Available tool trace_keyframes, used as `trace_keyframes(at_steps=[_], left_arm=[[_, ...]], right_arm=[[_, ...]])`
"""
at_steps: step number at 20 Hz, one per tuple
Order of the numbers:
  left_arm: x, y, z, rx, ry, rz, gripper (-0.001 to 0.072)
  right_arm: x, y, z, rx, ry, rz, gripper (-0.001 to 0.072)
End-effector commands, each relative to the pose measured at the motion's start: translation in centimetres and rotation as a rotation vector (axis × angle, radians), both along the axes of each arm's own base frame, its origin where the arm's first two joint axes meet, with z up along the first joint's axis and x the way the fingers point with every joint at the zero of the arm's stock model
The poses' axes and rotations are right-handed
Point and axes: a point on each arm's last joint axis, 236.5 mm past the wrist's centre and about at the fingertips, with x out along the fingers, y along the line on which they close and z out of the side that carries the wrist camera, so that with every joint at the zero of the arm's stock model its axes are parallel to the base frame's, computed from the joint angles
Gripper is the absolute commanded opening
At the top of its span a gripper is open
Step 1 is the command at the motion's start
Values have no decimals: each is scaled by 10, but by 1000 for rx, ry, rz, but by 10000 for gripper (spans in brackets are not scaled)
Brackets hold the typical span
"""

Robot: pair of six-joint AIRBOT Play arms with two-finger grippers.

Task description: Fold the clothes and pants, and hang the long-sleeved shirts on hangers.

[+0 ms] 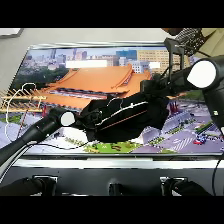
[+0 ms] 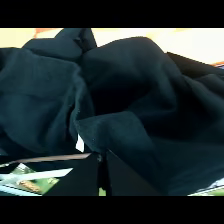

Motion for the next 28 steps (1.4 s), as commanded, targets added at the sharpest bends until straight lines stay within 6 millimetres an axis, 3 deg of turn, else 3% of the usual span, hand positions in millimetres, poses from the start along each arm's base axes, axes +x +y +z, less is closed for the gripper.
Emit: trace_keyframes(at_steps=[1,5,11,17,22,28], left_arm=[[2,-20,-3,-42,39,-11,29],[12,-23,-7,-54,42,6,29],[3,-33,-19,-42,66,-14,29],[18,-63,-2,-146,36,42,30],[25,-78,16,-177,-1,23,30],[22,-84,14,-181,16,30,31]], right_arm=[[-5,5,-5,10,36,15,44],[-13,-6,-7,-40,52,22,44],[-27,2,12,24,28,36,44],[-27,7,11,42,39,38,44],[-19,10,-4,32,76,37,45],[-18,21,-1,81,75,51,45]])
